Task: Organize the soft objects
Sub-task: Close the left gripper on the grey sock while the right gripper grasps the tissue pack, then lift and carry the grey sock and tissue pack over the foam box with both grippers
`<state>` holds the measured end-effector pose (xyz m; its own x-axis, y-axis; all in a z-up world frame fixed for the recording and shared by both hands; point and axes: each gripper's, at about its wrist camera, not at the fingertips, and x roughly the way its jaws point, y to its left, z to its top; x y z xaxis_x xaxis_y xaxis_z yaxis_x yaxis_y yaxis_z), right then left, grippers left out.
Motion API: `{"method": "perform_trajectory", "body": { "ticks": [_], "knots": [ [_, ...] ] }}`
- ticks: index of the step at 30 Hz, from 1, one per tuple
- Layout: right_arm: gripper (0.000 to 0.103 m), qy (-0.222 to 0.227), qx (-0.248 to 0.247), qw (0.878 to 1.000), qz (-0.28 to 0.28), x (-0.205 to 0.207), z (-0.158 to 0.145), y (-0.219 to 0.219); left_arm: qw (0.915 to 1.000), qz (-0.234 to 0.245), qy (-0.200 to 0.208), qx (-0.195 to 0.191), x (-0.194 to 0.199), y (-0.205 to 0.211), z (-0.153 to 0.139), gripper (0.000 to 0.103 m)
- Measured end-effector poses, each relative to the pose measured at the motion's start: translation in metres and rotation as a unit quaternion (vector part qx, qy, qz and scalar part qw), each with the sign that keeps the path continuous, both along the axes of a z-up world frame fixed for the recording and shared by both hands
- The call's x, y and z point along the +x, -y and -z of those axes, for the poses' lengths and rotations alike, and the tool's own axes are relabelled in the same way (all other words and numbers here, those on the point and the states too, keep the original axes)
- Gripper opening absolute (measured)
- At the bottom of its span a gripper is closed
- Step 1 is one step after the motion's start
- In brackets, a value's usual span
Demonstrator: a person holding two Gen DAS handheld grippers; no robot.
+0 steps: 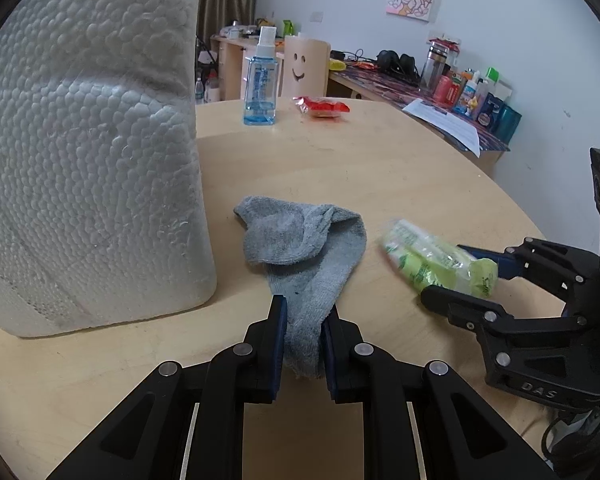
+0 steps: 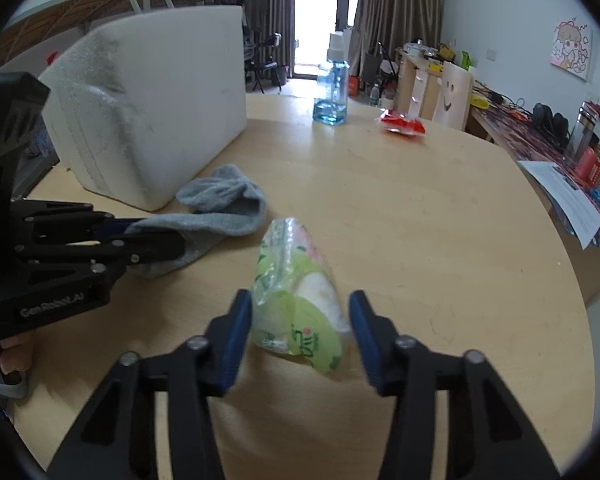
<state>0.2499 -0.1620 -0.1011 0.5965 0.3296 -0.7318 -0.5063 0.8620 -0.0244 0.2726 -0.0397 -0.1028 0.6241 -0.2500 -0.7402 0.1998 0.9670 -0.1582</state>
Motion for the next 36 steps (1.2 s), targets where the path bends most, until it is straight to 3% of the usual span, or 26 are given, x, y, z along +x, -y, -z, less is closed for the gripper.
{"method": "perform_trajectory", "body": {
  "ticks": [9, 16, 19, 22, 28, 36],
  "knots": [
    [0.037, -0.011, 0.009, 1.0, 0.0, -0.003, 0.0, 0.002, 0.9999, -0.001, 0.01, -0.001, -0.003, -0.001, -0.003, 0.018],
    [0.036, -0.04, 0.119, 0.992, -0.015, -0.006, -0.019, 0.029, 0.9999, -0.003, 0.013, -0.003, -0.006, -0.003, -0.004, 0.018],
    [0.036, -0.041, 0.141, 0.989, -0.01, -0.009, -0.024, 0.04, 0.9998, -0.003, 0.017, -0.001, -0.009, -0.003, -0.005, 0.018],
    [0.036, -0.026, 0.128, 0.991, 0.002, -0.015, -0.025, 0.041, 0.9997, 0.0, 0.023, 0.003, -0.011, -0.002, -0.007, 0.018],
    [0.036, 0.049, 0.075, 0.996, 0.016, -0.041, -0.034, 0.034, 0.9989, 0.007, 0.046, 0.01, -0.02, 0.003, -0.015, 0.017],
    [0.036, 0.109, 0.035, 0.993, 0.035, -0.063, -0.043, 0.042, 0.996, 0.009, 0.088, -0.014, -0.045, 0.005, -0.037, 0.017]
  ]
}}
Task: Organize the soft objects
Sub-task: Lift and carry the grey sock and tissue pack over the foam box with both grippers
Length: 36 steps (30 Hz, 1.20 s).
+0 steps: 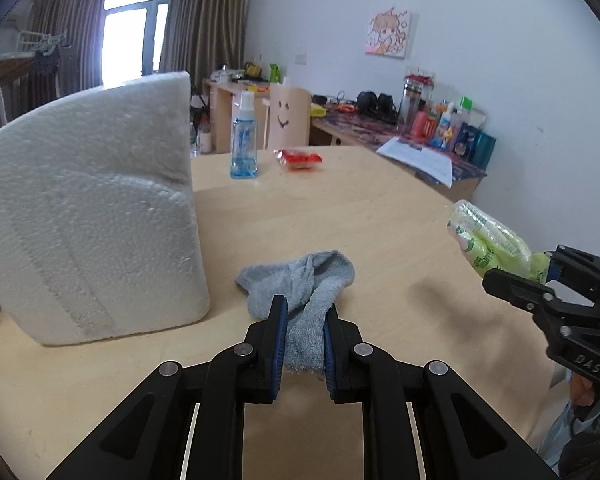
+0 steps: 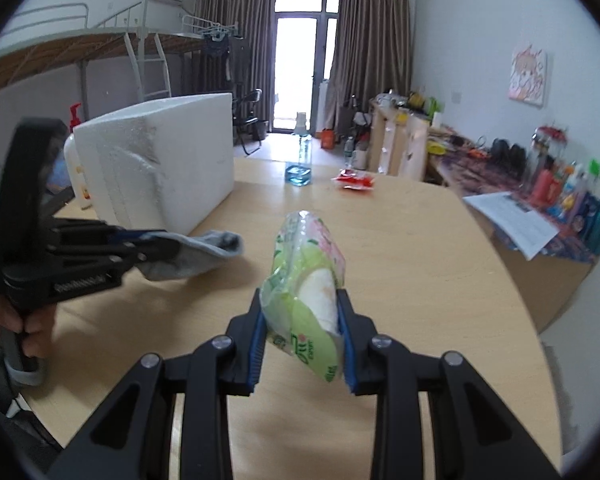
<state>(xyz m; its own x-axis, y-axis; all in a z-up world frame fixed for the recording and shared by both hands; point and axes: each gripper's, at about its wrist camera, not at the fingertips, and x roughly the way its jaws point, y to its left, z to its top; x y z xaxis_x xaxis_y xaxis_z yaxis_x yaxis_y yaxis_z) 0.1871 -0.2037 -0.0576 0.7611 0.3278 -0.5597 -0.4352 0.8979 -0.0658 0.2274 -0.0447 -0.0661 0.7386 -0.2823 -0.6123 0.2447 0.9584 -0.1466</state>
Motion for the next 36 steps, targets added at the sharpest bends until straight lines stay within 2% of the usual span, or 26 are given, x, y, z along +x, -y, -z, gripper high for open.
{"method": "perform_trajectory", "body": {
  "ticks": [7, 11, 17, 36],
  "knots": [
    [0.036, 0.016, -0.026, 0.999, 0.028, -0.011, 0.001, 0.0, 0.9999, -0.006, 0.011, -0.011, -0.017, -0.001, -0.011, 0.017],
    [0.036, 0.043, -0.043, 0.997, 0.041, -0.025, -0.003, -0.003, 0.9998, -0.008, 0.017, -0.008, -0.023, -0.001, -0.017, 0.017],
    [0.036, 0.061, -0.045, 0.997, 0.032, -0.037, -0.006, -0.007, 0.9992, -0.011, 0.039, -0.004, -0.036, 0.0, -0.032, 0.017],
    [0.036, 0.076, 0.026, 0.996, 0.029, -0.05, -0.024, -0.001, 0.9964, -0.014, 0.083, 0.01, -0.075, -0.002, -0.065, 0.017]
  ]
}}
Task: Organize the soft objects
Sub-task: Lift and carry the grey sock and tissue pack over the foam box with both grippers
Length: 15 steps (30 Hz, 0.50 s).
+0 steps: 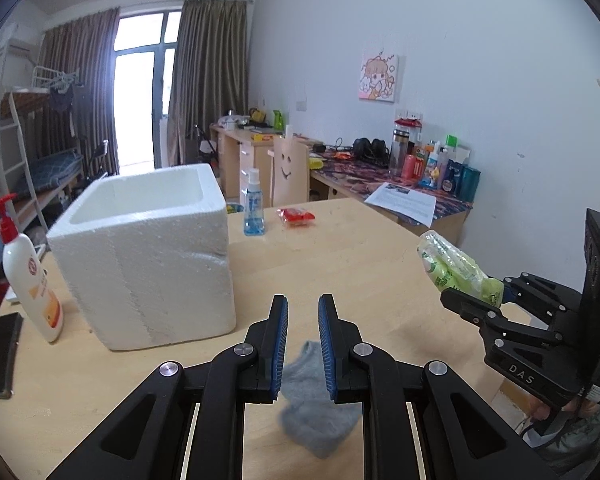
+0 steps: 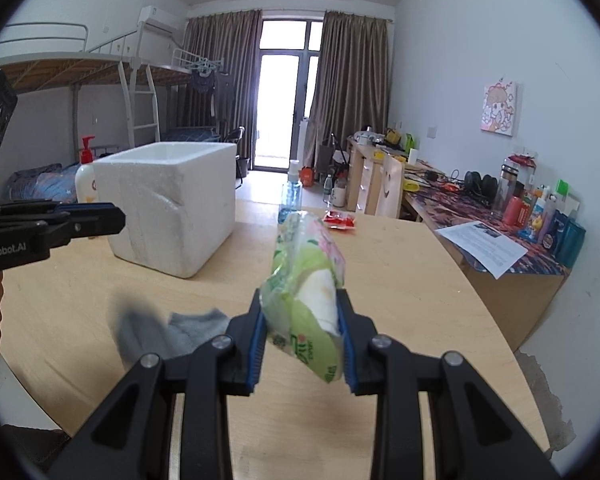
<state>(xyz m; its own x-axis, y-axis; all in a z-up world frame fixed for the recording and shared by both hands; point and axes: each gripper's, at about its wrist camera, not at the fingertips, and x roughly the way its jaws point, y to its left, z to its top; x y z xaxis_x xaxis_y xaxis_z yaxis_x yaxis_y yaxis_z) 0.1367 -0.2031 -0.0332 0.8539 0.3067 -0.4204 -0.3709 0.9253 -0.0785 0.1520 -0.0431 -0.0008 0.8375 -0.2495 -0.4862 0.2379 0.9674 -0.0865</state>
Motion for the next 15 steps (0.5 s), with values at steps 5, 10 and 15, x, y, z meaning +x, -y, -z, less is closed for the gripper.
{"method": "perform_trajectory", "body": {
  "ticks": [5, 10, 15],
  "knots": [
    [0.036, 0.004, 0.004, 1.0, 0.0, -0.002, -0.002, -0.003, 0.9996, 0.011, -0.025, 0.006, -0.002, -0.004, 0.013, 0.017],
    [0.036, 0.002, 0.008, 1.0, 0.003, -0.004, -0.002, -0.004, 0.9972, 0.021, -0.071, 0.006, 0.004, 0.003, 0.039, 0.019],
    [0.036, -0.005, 0.012, 1.0, 0.009, -0.002, 0.002, 0.0, 0.9925, 0.047, -0.112, 0.018, 0.016, 0.023, 0.065, 0.043]
  ]
}}
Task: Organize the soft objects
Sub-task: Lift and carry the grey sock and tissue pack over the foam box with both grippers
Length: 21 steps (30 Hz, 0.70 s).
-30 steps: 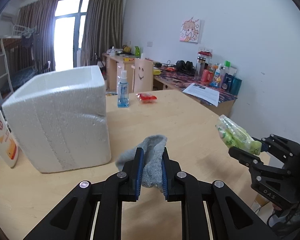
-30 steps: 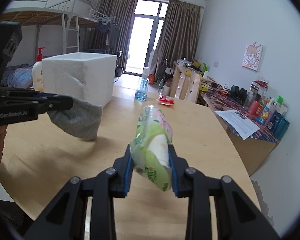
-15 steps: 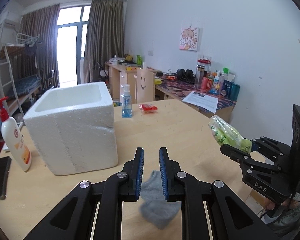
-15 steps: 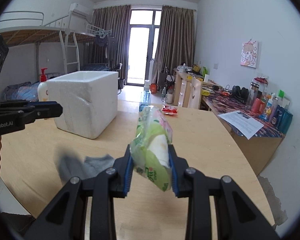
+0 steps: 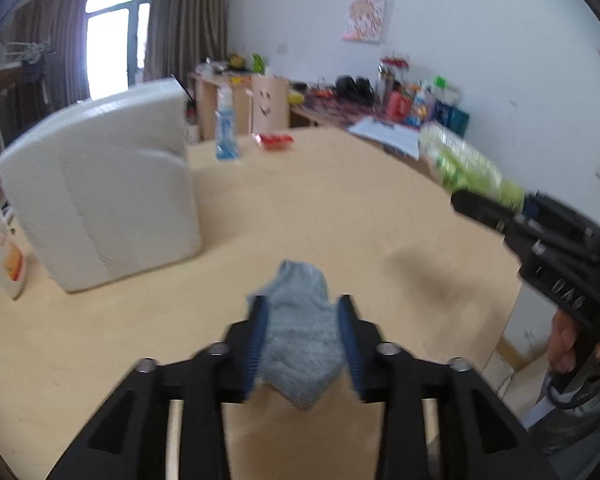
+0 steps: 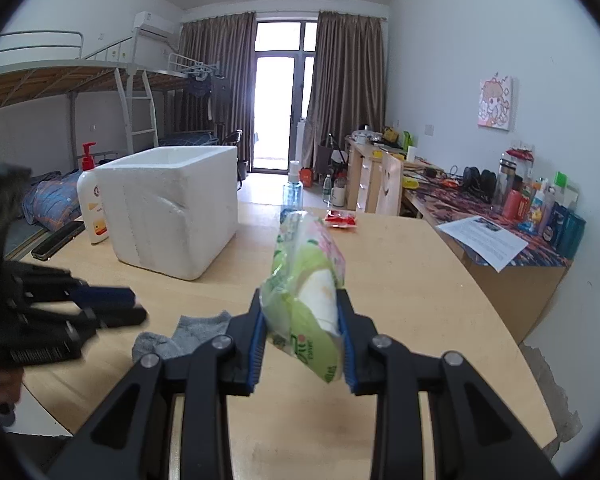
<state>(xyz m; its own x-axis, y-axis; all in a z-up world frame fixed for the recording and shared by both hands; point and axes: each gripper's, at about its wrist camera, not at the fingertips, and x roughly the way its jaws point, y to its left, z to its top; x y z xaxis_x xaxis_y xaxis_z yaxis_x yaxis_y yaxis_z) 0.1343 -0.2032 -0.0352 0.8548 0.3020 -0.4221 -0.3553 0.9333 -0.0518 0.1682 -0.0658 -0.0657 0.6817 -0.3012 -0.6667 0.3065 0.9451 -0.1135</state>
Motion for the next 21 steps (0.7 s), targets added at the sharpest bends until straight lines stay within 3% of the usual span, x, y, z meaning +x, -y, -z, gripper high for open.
{"method": "perform_trajectory", "body": {
  "ticks": [8, 21],
  "knots": [
    [0.036, -0.015, 0.007, 1.0, 0.016, 0.004, 0.009, 0.012, 0.9982, 0.007, -0.055, 0.022, 0.019, 0.012, 0.033, 0.043],
    [0.036, -0.029, 0.007, 0.999, 0.02, 0.009, 0.016, 0.02, 0.9946, 0.011, -0.067, 0.078, 0.031, 0.018, 0.043, 0.043]
  ]
}}
